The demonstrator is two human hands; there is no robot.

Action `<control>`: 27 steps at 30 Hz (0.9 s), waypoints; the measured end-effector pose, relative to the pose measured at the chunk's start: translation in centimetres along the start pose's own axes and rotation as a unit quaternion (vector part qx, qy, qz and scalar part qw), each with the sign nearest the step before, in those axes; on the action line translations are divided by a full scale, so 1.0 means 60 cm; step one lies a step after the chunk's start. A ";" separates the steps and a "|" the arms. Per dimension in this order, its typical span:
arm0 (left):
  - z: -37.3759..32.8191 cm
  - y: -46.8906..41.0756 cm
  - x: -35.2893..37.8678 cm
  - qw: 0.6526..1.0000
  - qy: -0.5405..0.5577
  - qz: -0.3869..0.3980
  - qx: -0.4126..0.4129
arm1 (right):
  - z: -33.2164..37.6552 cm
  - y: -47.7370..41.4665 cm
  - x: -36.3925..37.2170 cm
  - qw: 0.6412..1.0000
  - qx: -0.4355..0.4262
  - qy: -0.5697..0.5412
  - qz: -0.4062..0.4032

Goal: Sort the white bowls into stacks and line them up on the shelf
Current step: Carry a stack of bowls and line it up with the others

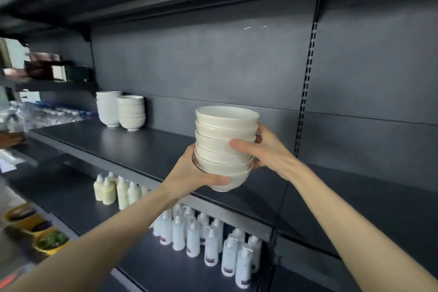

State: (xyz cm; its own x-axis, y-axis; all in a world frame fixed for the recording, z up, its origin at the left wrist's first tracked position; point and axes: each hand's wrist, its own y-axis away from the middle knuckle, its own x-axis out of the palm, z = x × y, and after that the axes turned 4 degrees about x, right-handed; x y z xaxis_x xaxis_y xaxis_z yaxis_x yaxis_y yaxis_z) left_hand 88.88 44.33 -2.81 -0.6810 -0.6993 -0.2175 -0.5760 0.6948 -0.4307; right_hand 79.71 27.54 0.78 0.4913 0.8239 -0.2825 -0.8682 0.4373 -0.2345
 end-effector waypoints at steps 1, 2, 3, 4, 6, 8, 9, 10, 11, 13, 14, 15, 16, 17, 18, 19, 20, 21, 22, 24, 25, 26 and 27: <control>0.007 0.009 -0.032 1.000 -0.007 -0.005 -0.001 | 0.005 -0.005 0.034 1.000 -0.002 -0.003 0.005; 0.013 0.018 -0.063 1.000 -0.013 -0.009 -0.002 | 0.010 -0.012 0.067 1.000 -0.003 -0.007 0.009; 0.018 0.024 -0.094 1.000 -0.017 -0.012 0.000 | 0.014 -0.020 0.097 1.000 -0.006 -0.012 0.010; 0.022 0.027 -0.123 1.000 -0.020 -0.013 0.001 | 0.019 -0.029 0.126 1.000 -0.008 -0.016 0.010; 0.031 0.029 -0.176 1.000 -0.021 -0.012 0.002 | 0.032 -0.051 0.174 1.000 -0.005 -0.020 0.015; 0.043 0.020 -0.224 1.000 -0.021 -0.011 -0.001 | 0.045 -0.077 0.212 1.000 -0.002 -0.018 0.018; 0.050 0.013 -0.246 1.000 -0.021 -0.013 -0.006 | 0.051 -0.093 0.228 1.000 -0.003 -0.017 0.018; 0.058 0.003 -0.268 1.000 -0.019 -0.017 -0.010 | 0.055 -0.110 0.243 1.000 -0.004 -0.017 0.018; 0.068 -0.009 -0.288 1.000 -0.017 -0.018 -0.012 | 0.059 -0.128 0.257 1.000 -0.006 -0.015 0.018; 0.087 -0.035 -0.325 1.000 -0.017 -0.018 -0.009 | 0.062 -0.164 0.284 1.000 -0.009 -0.010 0.015; 0.098 -0.049 -0.342 1.000 -0.019 -0.016 -0.006 | 0.061 -0.184 0.296 1.000 -0.011 -0.007 0.014; 0.110 -0.063 -0.359 1.000 -0.021 -0.013 -0.004 | 0.059 -0.205 0.309 1.000 -0.012 -0.004 0.013; 0.123 -0.077 -0.374 1.000 -0.020 -0.009 -0.002 | 0.056 -0.225 0.321 1.000 -0.012 -0.002 0.011; 0.140 -0.093 -0.391 1.000 -0.020 -0.004 0.001 | 0.050 -0.249 0.333 1.000 -0.011 0.000 0.009; 0.158 -0.110 -0.407 1.000 -0.020 0.000 0.002 | 0.043 -0.272 0.345 1.000 -0.009 0.001 0.007; 0.175 -0.126 -0.422 1.000 -0.018 -0.001 -0.001 | 0.036 -0.296 0.357 1.000 -0.006 0.000 0.007; 0.192 -0.141 -0.438 1.000 -0.014 -0.005 -0.005 | 0.030 -0.320 0.370 1.000 -0.003 0.001 0.007; 0.207 -0.157 -0.454 1.000 -0.013 -0.007 -0.006 | 0.024 -0.345 0.382 1.000 0.000 0.003 0.008; 0.223 -0.172 -0.470 1.000 -0.015 -0.004 -0.007 | 0.019 -0.367 0.395 1.000 0.004 0.002 0.008; 0.250 -0.203 -0.502 1.000 -0.019 0.006 -0.008 | 0.010 -0.408 0.419 1.000 0.008 -0.001 0.004; 0.261 -0.220 -0.518 1.000 -0.021 0.010 -0.008 | 0.006 -0.429 0.429 1.000 0.009 -0.003 0.000; 0.271 -0.236 -0.533 1.000 -0.020 0.016 -0.008 | 0.004 -0.449 0.439 1.000 0.012 -0.003 -0.003; 0.280 -0.253 -0.546 1.000 -0.017 0.021 -0.007 | 0.004 -0.470 0.447 1.000 0.015 0.000 -0.007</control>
State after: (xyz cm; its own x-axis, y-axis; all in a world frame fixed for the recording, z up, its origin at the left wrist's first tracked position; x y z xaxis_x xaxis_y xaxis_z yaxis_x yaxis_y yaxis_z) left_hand 127.50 53.87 -3.86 -0.6885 -0.6751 -0.2649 -0.5541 0.7253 -0.4084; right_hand 117.33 37.41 0.01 0.5030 0.8181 -0.2786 -0.8631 0.4591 -0.2104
